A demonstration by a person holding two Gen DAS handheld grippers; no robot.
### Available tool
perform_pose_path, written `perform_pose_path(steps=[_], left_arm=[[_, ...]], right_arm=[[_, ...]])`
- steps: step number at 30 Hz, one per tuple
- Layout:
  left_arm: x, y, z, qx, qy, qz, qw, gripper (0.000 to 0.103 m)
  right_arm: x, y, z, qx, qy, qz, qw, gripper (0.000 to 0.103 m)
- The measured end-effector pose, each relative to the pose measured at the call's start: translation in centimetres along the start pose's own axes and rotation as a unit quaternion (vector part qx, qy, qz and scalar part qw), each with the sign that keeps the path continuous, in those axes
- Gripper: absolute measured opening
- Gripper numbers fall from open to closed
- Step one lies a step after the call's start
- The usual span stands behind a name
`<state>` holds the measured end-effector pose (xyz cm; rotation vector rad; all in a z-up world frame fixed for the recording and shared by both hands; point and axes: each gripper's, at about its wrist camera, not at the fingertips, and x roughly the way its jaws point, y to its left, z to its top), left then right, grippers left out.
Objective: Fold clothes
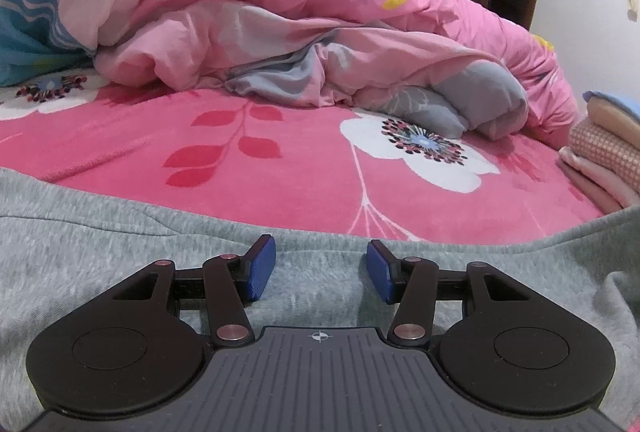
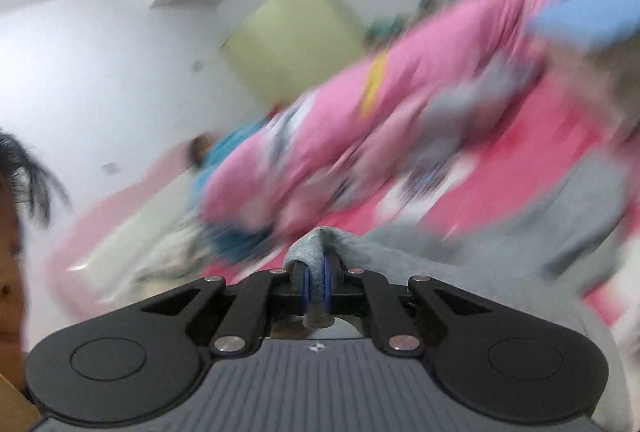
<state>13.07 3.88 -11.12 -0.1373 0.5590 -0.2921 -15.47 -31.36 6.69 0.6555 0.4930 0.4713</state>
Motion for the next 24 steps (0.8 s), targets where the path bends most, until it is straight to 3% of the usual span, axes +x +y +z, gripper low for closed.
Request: perform_pose_path(steps=[2,4,6,8,11,12,14,16,20,23,24], left_arm=[[0.0,0.1,0.0,0.000,0.000,0.000,1.0000,0.050],[0.0,0.1,0.0,0.000,0.000,-0.001,1.0000,0.050],[0.0,0.1,0.0,-0.001,0.000,-0.001,1.0000,0.050],[0.0,0.1,0.0,-0.001,0.000,-0.001,1.0000,0.050],[0.0,0.0,0.0,0.001,0.000,0.000,1.0000,0.050],[0.0,0.0,0.0,0.002,0.000,0.001,1.0000,0.050],[0.0,-0.1,0.0,0.004,0.000,0.003,1.0000,0.050],[0.0,-0.1,0.0,0.006,0.000,0.004,1.0000,0.050],[0.1,-0.2,-0.1,0.006,0.000,0.004,1.0000,0.050],[0.1,-0.1,-0.1,0.006,0.001,0.004,1.0000,0.050],[0.1,-0.1,-0.1,0.007,0.001,0.004,1.0000,0.050]], right_arm=[[3.2,-0.5,-2.0,0.030,0.065,0.036,0.997,0.007],[6.5,-1.1,-3.7,0.042,0.126,0.025,0.991,0.008],[9.0,-1.9,-5.3,0.019,0.190,-0.034,0.981,0.011],[9.6,-2.0,-5.9,-0.029,0.218,-0.097,0.971,0.017],[7.0,-1.8,-4.2,-0.076,0.180,-0.100,0.976,0.035],[6.0,-1.7,-3.5,-0.088,0.161,-0.099,0.978,0.046],[3.2,-2.6,-1.0,-0.081,0.085,-0.106,0.987,0.056],[1.1,-5.3,1.8,-0.053,0.013,-0.155,0.986,0.067],[0.4,-16.8,6.3,0.068,-0.071,-0.301,0.949,0.067],[1.3,-24.3,7.5,0.156,-0.086,-0.348,0.921,0.063],[1.8,-26.2,7.5,0.180,-0.086,-0.347,0.916,0.053]])
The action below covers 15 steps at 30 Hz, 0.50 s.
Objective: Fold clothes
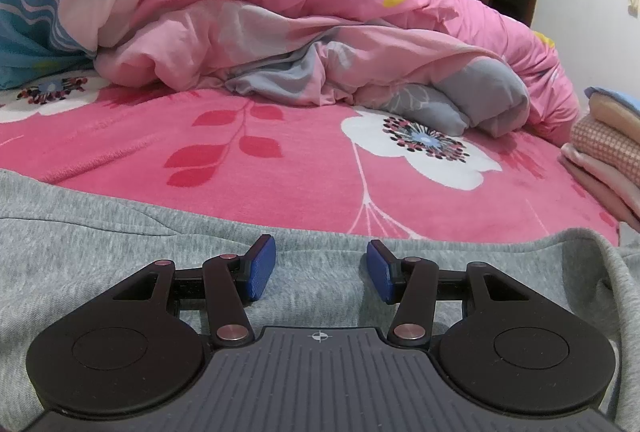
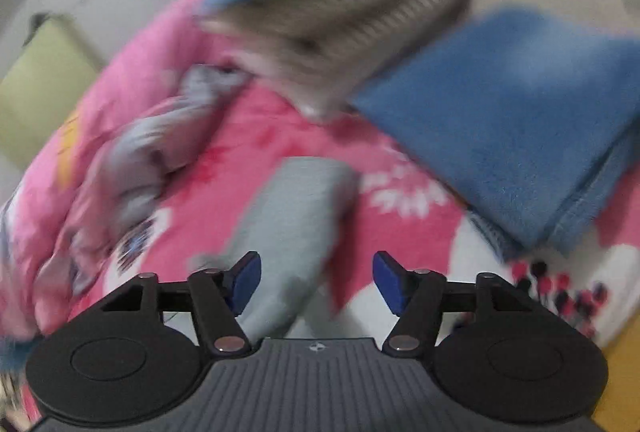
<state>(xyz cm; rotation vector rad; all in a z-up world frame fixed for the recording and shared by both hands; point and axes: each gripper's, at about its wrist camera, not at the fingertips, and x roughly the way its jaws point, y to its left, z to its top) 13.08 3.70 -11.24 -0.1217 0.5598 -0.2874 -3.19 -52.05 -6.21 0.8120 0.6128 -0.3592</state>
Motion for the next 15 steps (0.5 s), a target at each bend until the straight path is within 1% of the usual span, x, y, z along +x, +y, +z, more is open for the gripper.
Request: perform_pose_path(steps=[2,3,5,6,7,8,9,10,11,12,13,14,15], left_arm=[[0.0,0.0,0.0,0.000,0.000,0.000,1.0000,0.051],[0.0,0.0,0.0,0.001,0.000,0.000,1.0000,0.051],[0.1,0.0,0.0,0.001,0.001,0.000,1.0000,0.051],[0.1,0.0,0.0,0.002,0.001,-0.001,1.0000,0.051],[0.1,0.0,0.0,0.002,0.001,-0.001,1.0000,0.051],[0.1,0.0,0.0,0.002,0.001,-0.001,1.0000,0.051],[0.1,0.0,0.0,0.002,0.001,-0.001,1.0000,0.051],[0.1,0.0,0.0,0.002,0.001,-0.001,1.0000,0.052],[0.1,0.0,0.0,0.002,0.001,-0.001,1.0000,0.052],[0.1,-0.1,0.0,0.002,0.001,-0.001,1.0000,0.052],[0.1,-0.1,0.0,0.002,0.001,-0.002,1.0000,0.052],[0.1,-0.1,0.0,0.001,0.000,-0.002,1.0000,0.052],[0.1,-0.1,0.0,0.001,0.000,-0.002,1.0000,0.052]], right_arm=[[2.2,-1.0,0.2,0.036,0.008,0.005,0.999,0.029],[2.4,-0.5,0.1,0.030,0.004,0.009,0.999,0.010],[1.7,2.3,-0.4,-0.021,-0.021,0.012,0.999,0.009],[0.8,4.5,-1.3,-0.074,-0.037,0.016,0.996,0.009],[0.0,7.0,-2.4,-0.131,-0.047,0.025,0.990,0.009],[-0.7,9.4,-3.7,-0.192,-0.053,0.033,0.979,0.009],[-0.8,11.9,-5.5,-0.258,-0.054,0.039,0.964,0.009],[-1.0,14.3,-7.3,-0.325,-0.054,0.044,0.943,0.010],[-1.3,16.2,-9.5,-0.391,-0.053,0.046,0.918,0.010],[-1.8,17.8,-11.7,-0.451,-0.050,0.054,0.890,0.012],[-2.5,18.5,-13.5,-0.493,-0.045,0.071,0.866,0.017],[-3.3,19.1,-15.0,-0.523,-0.038,0.088,0.847,0.023],[-4.1,19.4,-16.3,-0.547,-0.032,0.102,0.830,0.035]])
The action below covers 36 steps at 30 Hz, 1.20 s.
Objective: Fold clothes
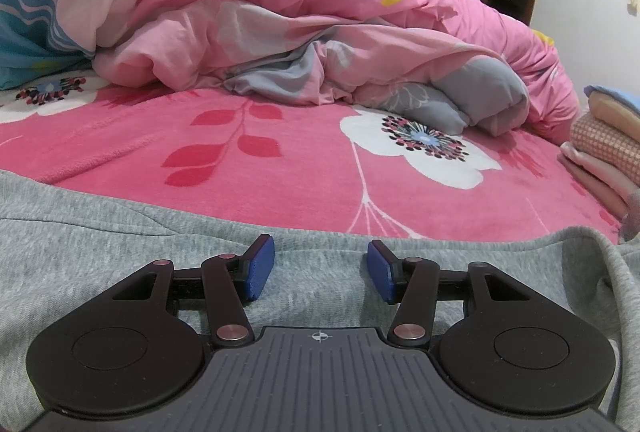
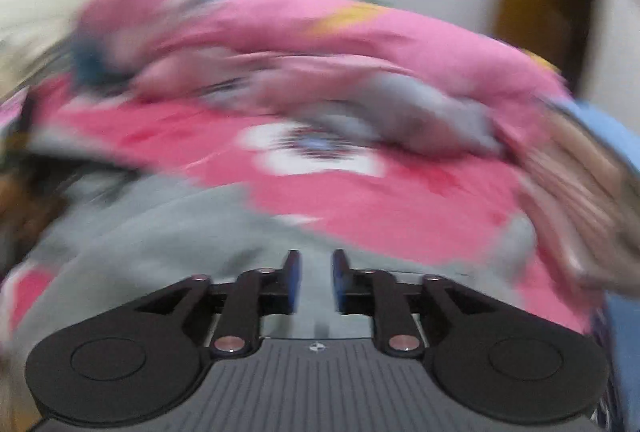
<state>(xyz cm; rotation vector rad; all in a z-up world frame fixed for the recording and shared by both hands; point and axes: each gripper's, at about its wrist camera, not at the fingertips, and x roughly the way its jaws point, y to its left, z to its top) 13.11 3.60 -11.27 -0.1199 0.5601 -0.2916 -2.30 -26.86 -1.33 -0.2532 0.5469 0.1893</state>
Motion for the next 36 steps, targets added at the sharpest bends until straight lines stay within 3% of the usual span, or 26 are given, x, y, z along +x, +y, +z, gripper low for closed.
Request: perform_pose_path(steps=[2,4,6,7,8,9,11,12,15,17,19,21,22,25,27,29,31,34,36], left_arm=[[0.0,0.0,0.0,0.000,0.000,0.000,1.0000,0.051],[0.0,0.0,0.0,-0.001,0.000,-0.001,1.0000,0.052],[0.0,0.0,0.0,-0.001,0.000,-0.001,1.0000,0.052],[0.0,0.0,0.0,-0.001,0.000,-0.001,1.0000,0.052],[0.0,0.0,0.0,-0.001,0.000,-0.001,1.0000,0.052],[0.0,0.0,0.0,-0.001,0.000,-0.001,1.0000,0.052],[0.0,0.0,0.0,-0.001,0.000,-0.001,1.0000,0.052],[0.0,0.0,0.0,-0.001,0.000,-0.001,1.0000,0.052],[0.0,0.0,0.0,-0.001,0.000,0.000,1.0000,0.052],[0.0,0.0,0.0,-0.001,0.000,0.000,1.0000,0.052],[0.0,0.0,0.0,-0.001,0.000,0.000,1.0000,0.052],[0.0,0.0,0.0,-0.001,0.000,-0.001,1.0000,0.052],[0.0,0.0,0.0,-0.002,0.000,-0.001,1.0000,0.052],[0.0,0.1,0.0,-0.004,0.000,-0.003,1.0000,0.052],[-0.1,0.1,0.1,-0.004,-0.001,-0.003,1.0000,0.052],[-0.1,0.1,0.1,-0.005,-0.001,-0.003,1.0000,0.052],[-0.1,0.1,0.1,-0.005,-0.001,-0.003,1.0000,0.052],[-0.1,0.1,0.1,-0.005,-0.001,-0.003,1.0000,0.052],[-0.1,0.1,0.1,-0.005,-0.001,-0.003,1.0000,0.052]], right_arm=[[-1.2,0.7,-0.4,-0.021,-0.007,0.009,1.000,0.039],[-2.5,-0.7,-0.8,-0.001,-0.013,-0.009,1.000,0.042],[-2.5,-4.7,-1.8,0.086,-0.005,-0.051,0.995,0.042],[-2.7,-7.3,-2.6,0.155,0.003,-0.070,0.985,0.045],[-2.9,-9.9,-3.8,0.233,0.010,-0.083,0.969,0.047],[-3.2,-12.7,-5.9,0.331,0.017,-0.087,0.940,0.053],[-3.7,-17.8,-10.0,0.506,0.028,-0.085,0.858,0.054],[-3.5,-19.3,-11.9,0.556,0.029,-0.072,0.828,0.054],[-2.5,-21.5,-15.0,0.626,0.031,-0.046,0.778,0.052],[-1.3,-21.5,-14.1,0.613,0.018,-0.041,0.789,0.043],[0.2,-21.5,-12.2,0.586,0.005,-0.041,0.809,0.008],[1.6,-20.8,-9.2,0.546,-0.013,-0.046,0.836,0.007],[2.2,-19.1,-7.4,0.509,-0.023,-0.047,0.859,0.007],[3.1,-11.2,-1.6,0.310,-0.033,-0.043,0.949,0.007],[3.3,-4.9,0.1,0.150,-0.026,-0.038,0.988,0.007],[3.2,1.0,0.8,-0.001,-0.017,-0.027,1.000,0.007],[2.9,4.8,0.2,-0.087,-0.009,-0.012,0.996,0.008],[1.9,7.2,-1.0,-0.129,-0.004,-0.002,0.992,0.014],[1.5,7.2,-1.0,-0.119,0.000,0.003,0.993,0.020]])
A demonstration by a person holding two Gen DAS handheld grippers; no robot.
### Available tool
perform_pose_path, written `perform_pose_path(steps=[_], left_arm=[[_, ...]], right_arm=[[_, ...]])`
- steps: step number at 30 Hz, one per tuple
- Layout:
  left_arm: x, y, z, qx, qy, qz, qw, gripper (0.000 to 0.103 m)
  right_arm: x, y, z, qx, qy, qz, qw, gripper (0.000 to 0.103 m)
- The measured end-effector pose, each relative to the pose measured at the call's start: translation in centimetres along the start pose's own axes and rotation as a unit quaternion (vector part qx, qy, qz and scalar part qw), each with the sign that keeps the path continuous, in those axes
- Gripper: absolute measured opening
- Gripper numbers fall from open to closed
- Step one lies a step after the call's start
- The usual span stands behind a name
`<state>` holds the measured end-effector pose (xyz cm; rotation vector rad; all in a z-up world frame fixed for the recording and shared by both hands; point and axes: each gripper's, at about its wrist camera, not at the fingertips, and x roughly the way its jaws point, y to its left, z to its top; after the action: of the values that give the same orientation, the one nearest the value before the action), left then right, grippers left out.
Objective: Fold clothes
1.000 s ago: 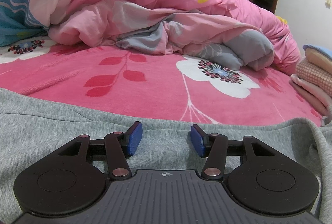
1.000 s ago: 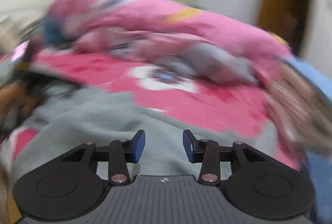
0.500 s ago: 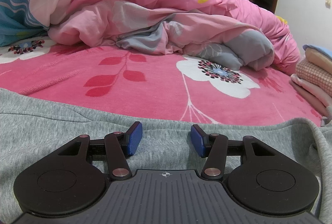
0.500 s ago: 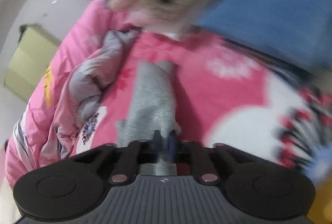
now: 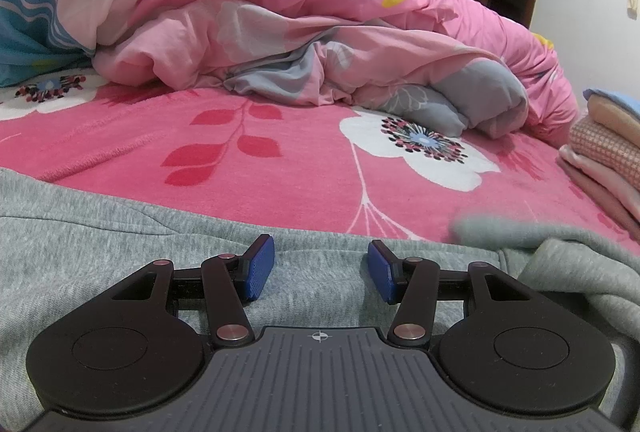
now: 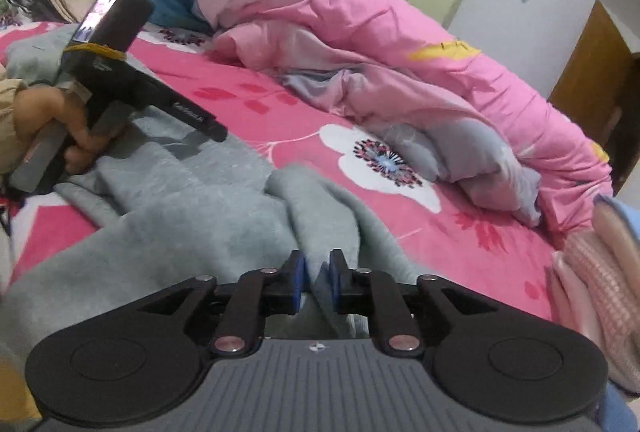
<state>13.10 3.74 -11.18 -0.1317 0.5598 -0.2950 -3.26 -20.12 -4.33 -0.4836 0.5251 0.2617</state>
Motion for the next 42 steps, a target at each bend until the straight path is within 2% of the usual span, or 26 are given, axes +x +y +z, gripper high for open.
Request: perform_pose_path(steps=[4,7,8,10,12,15,17,20,24,26,28,30,32,34,36,38,39,42], left_arm=[[0.0,0.0,0.0,-0.001,0.000,-0.001,1.0000,0.052],[0.1,0.0,0.0,-0.002,0.000,-0.001,1.0000,0.052],[0.1,0.0,0.0,-0.002,0.000,-0.001,1.0000,0.052],[0.1,0.1,0.0,-0.002,0.000,-0.001,1.0000,0.052],[0.0,0.1,0.0,-0.002,0.000,-0.001,1.0000,0.052],[0.0,0.1,0.0,-0.001,0.000,-0.001,1.0000,0.052],[0.0,0.1,0.0,-0.001,0.000,-0.001,1.0000,0.052],[0.0,0.1,0.0,-0.001,0.000,-0.001,1.0000,0.052],[0.0,0.1,0.0,-0.001,0.000,-0.001,1.0000,0.052],[0.0,0.1,0.0,-0.001,0.000,-0.001,1.0000,0.052],[0.1,0.1,0.0,-0.002,0.000,-0.001,1.0000,0.052],[0.0,0.1,0.0,-0.002,0.000,-0.001,1.0000,0.052],[0.0,0.1,0.0,-0.003,0.000,-0.001,1.0000,0.052],[0.0,0.1,0.0,-0.003,-0.001,-0.002,1.0000,0.052],[0.0,0.1,-0.1,-0.004,-0.001,-0.002,1.0000,0.052],[0.0,0.1,0.0,-0.003,-0.001,-0.002,1.0000,0.052],[0.0,0.1,0.0,-0.003,-0.001,-0.002,1.0000,0.052],[0.0,0.1,0.0,-0.003,-0.001,-0.001,1.0000,0.052]], right_arm=[[0.0,-1.7,0.3,0.060,-0.002,0.013,0.998,0.043],[0.1,-3.3,0.7,0.114,-0.007,0.024,0.993,0.044],[0.5,-4.0,0.6,0.143,0.001,0.035,0.989,0.046],[1.3,-5.5,0.3,0.200,0.017,0.057,0.978,0.066],[2.2,-6.8,0.0,0.257,0.031,0.081,0.962,0.066],[4.2,-8.1,-0.8,0.334,0.046,0.134,0.932,0.060],[4.6,-8.3,-0.6,0.343,0.042,0.147,0.927,0.060],[5.3,-8.1,0.4,0.334,0.035,0.165,0.927,0.060],[6.7,-7.3,2.2,0.316,0.030,0.177,0.932,0.055],[7.5,-6.5,2.8,0.296,0.033,0.163,0.941,0.045],[8.1,-5.6,3.2,0.273,0.037,0.143,0.950,0.024],[8.5,-4.8,3.4,0.251,0.039,0.122,0.959,0.010],[7.5,-4.9,3.6,0.245,0.016,0.097,0.965,0.007],[5.1,-6.6,3.8,0.266,-0.028,0.057,0.962,0.006],[1.7,-9.5,3.5,0.307,-0.070,0.005,0.949,0.006],[-1.9,-13.0,1.9,0.369,-0.102,-0.059,0.922,0.006],[-3.6,-14.6,0.5,0.402,-0.113,-0.090,0.904,0.006],[-7.4,-17.6,-5.3,0.496,-0.119,-0.177,0.841,0.006]])
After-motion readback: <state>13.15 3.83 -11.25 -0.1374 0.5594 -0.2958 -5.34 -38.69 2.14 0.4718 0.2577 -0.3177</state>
